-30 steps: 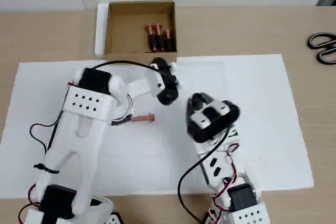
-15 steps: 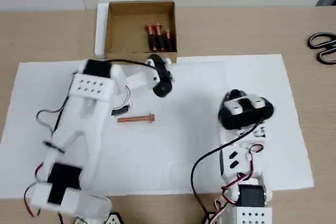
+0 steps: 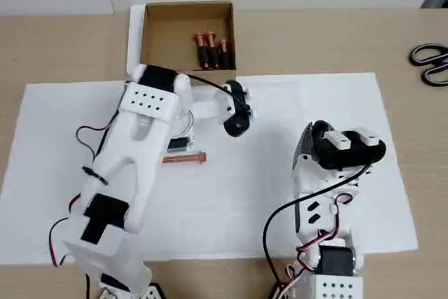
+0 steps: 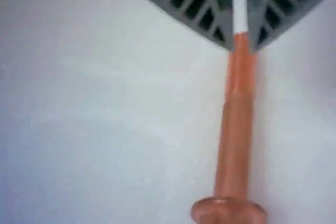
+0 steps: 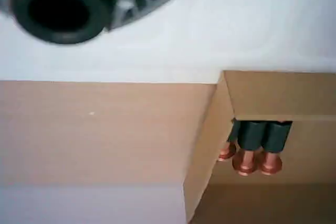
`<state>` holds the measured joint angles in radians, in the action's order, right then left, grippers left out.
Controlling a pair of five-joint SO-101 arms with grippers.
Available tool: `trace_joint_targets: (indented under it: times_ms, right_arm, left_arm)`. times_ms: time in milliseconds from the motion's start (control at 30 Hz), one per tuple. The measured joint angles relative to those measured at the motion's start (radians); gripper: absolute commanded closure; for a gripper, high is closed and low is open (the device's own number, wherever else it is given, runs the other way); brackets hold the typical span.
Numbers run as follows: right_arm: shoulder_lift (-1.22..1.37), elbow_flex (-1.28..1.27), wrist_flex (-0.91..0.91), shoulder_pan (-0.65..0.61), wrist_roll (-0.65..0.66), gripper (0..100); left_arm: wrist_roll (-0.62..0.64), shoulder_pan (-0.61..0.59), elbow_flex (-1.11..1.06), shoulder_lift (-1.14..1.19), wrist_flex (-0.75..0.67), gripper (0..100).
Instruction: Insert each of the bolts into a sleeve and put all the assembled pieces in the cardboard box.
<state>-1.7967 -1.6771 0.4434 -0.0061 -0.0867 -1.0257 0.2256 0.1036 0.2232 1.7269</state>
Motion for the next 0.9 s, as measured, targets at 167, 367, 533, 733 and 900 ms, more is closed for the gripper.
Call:
trace_joint_targets:
  times_ms: [167,367,533,733,900]
  right_arm:
    - [0.0,0.0,0.0,0.0,0.0,99.4]
    - [0.0,0.0,0.0,0.0,0.0,99.4]
    - [0.0,0.0,0.0,0.0,0.0,99.4]
    - [0.0,0.0,0.0,0.0,0.0,99.4]
    - [0.0,0.0,0.0,0.0,0.0,99.4]
  left_arm:
    - [0.002,0.012,0.0,0.017,0.0,99]
    - [0.064,0.035,0.0,0.025,0.0,99]
    - [0.118,0.035,0.0,0.025,0.003,99]
    - [0.161,0.035,0.0,0.025,0.003,99]
    - [0.163,0.035,0.0,0.025,0.003,95]
